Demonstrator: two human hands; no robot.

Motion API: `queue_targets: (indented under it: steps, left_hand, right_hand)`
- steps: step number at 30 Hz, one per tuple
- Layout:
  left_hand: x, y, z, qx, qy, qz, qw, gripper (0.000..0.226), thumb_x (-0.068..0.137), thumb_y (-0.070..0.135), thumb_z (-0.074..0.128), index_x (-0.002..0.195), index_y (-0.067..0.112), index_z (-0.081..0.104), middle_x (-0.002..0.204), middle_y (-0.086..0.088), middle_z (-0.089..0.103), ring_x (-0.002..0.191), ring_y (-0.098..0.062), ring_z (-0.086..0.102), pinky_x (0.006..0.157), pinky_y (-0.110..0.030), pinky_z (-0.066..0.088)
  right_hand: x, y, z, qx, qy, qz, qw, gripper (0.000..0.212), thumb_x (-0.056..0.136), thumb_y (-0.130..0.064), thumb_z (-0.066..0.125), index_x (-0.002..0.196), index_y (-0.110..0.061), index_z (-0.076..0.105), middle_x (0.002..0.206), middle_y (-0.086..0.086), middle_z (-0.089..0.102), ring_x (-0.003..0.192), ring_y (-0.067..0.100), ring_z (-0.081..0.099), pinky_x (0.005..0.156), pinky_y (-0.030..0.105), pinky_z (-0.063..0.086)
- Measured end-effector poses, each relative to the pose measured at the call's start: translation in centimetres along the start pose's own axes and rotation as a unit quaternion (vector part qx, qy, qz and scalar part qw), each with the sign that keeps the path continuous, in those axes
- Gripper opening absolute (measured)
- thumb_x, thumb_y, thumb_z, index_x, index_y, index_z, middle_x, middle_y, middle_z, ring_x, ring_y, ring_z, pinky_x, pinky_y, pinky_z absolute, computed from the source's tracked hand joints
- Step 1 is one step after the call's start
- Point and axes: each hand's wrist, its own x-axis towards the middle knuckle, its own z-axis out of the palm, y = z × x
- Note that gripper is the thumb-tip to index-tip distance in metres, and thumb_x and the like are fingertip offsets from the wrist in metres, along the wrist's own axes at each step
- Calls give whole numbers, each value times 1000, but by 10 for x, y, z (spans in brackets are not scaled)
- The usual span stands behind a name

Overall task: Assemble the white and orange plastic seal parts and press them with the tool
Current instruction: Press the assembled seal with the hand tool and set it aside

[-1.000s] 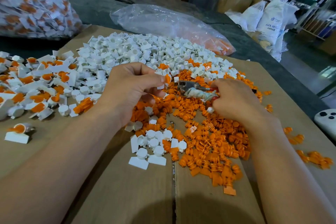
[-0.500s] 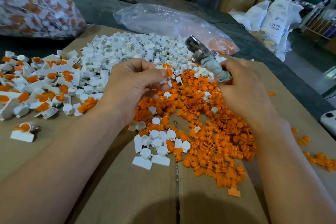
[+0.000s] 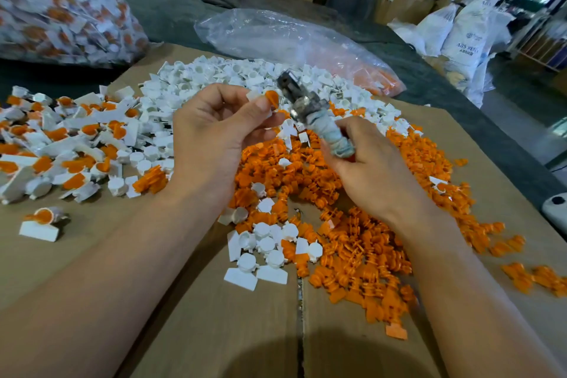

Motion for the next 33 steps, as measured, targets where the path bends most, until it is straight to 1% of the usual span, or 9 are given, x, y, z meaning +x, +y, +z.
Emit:
queue_targets:
  steps: [2, 4, 5, 10, 13, 16, 19, 24, 33]
  left_hand:
    - [0, 0, 0, -5, 8, 12, 1000, 15, 79, -4, 62, 73, 9, 56, 58, 3, 67, 60, -12, 69, 50, -17, 51]
    - [0, 0, 0, -7, 15, 15, 1000, 15, 79, -4, 62, 74, 9, 57, 58, 3, 67, 61, -13, 69, 50, -17, 51]
    - [0, 0, 0, -6, 16, 17, 1000, 15, 79, -4, 62, 74, 9, 57, 59, 3, 67, 61, -13, 69, 51, -17, 51]
    - [-1, -1, 1, 9, 9, 23, 1000, 15, 80, -5, 61, 74, 8, 56, 57, 4, 66, 59, -10, 68, 54, -19, 54]
    - [-2, -1, 2, 20, 9, 20, 1000, 14, 80, -5, 61, 74, 7, 57, 55, 5, 66, 58, -8, 67, 55, -20, 55]
    - [-1, -2, 2, 22, 15, 8, 1000, 13, 79, -4, 61, 73, 7, 59, 55, 5, 66, 58, -8, 66, 56, -20, 55]
    - [0, -3, 2, 23, 16, -9, 1000, 9, 79, -1, 62, 74, 7, 60, 57, 5, 67, 60, -8, 67, 56, -18, 54]
    - [2, -5, 0, 38, 18, -19, 999, 10, 81, 0, 62, 73, 7, 62, 58, 3, 68, 58, -10, 66, 54, -17, 53]
    - [2, -4, -2, 53, 5, -5, 999, 15, 82, 0, 61, 70, 9, 60, 55, 2, 66, 51, -10, 64, 49, -17, 51]
  right_hand:
    - [0, -1, 2, 4, -3, 5, 1000, 26, 91, -27, 51, 115, -18, 49, 84, -18, 36, 82, 5, 33, 60, 8, 26]
    - [-1, -2, 3, 3, -4, 9, 1000, 30, 91, -29, 51, 118, -16, 49, 91, -12, 39, 87, 6, 35, 60, 21, 23]
    - [-1, -2, 3, 3, -5, 11, 1000, 31, 91, -29, 50, 119, -16, 48, 95, -10, 39, 88, 7, 36, 61, 23, 20]
    - [-1, -1, 4, -4, -16, 19, 1000, 32, 92, -31, 49, 120, -16, 47, 97, -7, 39, 88, 7, 34, 61, 23, 20]
    - [-1, -1, 5, -9, -28, 26, 999, 30, 92, -33, 49, 117, -17, 47, 97, -8, 40, 89, 8, 35, 65, 23, 21]
    - [-1, -1, 6, -11, -47, 24, 999, 17, 92, -36, 47, 103, -23, 43, 85, -12, 38, 78, 6, 34, 59, 18, 24]
    - [-1, -2, 6, -9, -61, 27, 998, 17, 91, -40, 45, 92, -24, 39, 79, -14, 36, 69, 2, 35, 55, 14, 24]
    - [-4, -10, 8, -13, -86, 22, 996, 22, 90, -45, 42, 78, -29, 33, 74, -10, 39, 64, 4, 36, 52, 21, 24]
    - [-6, -13, 5, 0, -96, 6, 995, 22, 91, -44, 43, 87, -23, 41, 65, -7, 47, 59, 8, 44, 52, 29, 33]
